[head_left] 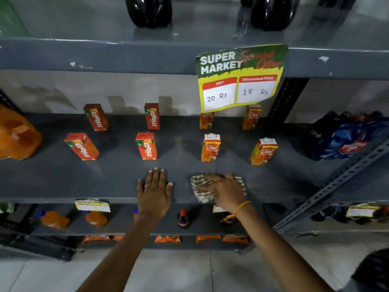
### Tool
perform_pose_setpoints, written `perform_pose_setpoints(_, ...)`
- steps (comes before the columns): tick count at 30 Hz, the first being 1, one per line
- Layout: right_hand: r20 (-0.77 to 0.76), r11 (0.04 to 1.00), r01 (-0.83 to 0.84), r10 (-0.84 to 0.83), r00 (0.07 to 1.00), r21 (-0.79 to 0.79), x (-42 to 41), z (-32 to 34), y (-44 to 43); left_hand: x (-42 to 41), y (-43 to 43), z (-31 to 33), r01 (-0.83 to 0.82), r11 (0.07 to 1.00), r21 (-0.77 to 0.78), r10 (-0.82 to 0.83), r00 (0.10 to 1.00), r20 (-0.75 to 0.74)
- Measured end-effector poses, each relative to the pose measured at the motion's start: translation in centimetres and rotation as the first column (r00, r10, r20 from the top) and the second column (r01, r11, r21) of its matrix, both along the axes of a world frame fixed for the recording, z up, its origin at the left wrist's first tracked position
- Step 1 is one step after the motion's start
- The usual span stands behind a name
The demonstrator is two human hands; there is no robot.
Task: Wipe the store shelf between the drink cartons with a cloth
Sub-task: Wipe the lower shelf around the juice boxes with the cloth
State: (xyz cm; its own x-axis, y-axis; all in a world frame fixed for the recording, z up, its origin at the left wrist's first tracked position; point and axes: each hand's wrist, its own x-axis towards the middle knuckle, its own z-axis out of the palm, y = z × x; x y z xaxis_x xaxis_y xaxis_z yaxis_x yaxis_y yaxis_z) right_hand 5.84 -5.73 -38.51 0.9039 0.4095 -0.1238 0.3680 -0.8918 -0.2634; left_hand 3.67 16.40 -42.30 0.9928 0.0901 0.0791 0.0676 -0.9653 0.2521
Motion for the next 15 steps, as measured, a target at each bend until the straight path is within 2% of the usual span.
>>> perform_pose_setpoints(3, -0.038, 0.997, 0.074, -0.074, 0.997, -0.003, -0.3, 0.2, -4.7, 0.4, -2.6, 0.0, 0.063, 0.998, 0.008, -0.063, 0.998, -0.013)
perform_pose_setpoints(6, 0.005, 0.988, 0.123, -0.123, 0.992, -0.097, 0.4, 1.0, -5.7, 0.5, -3.7, -0.1, 0.096, 0.995, 0.017, -0.096, 0.995, -0.014)
perform_pose_setpoints(9, 0.079, 0.997, -0.011, 0.016, 0.997, -0.072, 1.7, 2.0, -2.0, 0.5, -3.7, -0.2, 0.093, 0.996, 0.018, -0.093, 0.996, -0.002)
perform_pose_setpoints(12, 0.011, 0.974, -0.219, 0.219, 0.976, -0.053, 2.2, 1.4, 1.1, 0.6, -3.8, -0.3, 0.088, 0.996, 0.012, -0.089, 0.996, 0.023)
perform_pose_setpoints(15, 0.021, 0.987, -0.156, 0.157, 0.987, -0.043, 2.3, 0.2, -1.0, 0.6, -4.1, -0.2, 0.076, 0.997, 0.008, -0.076, 0.997, 0.005)
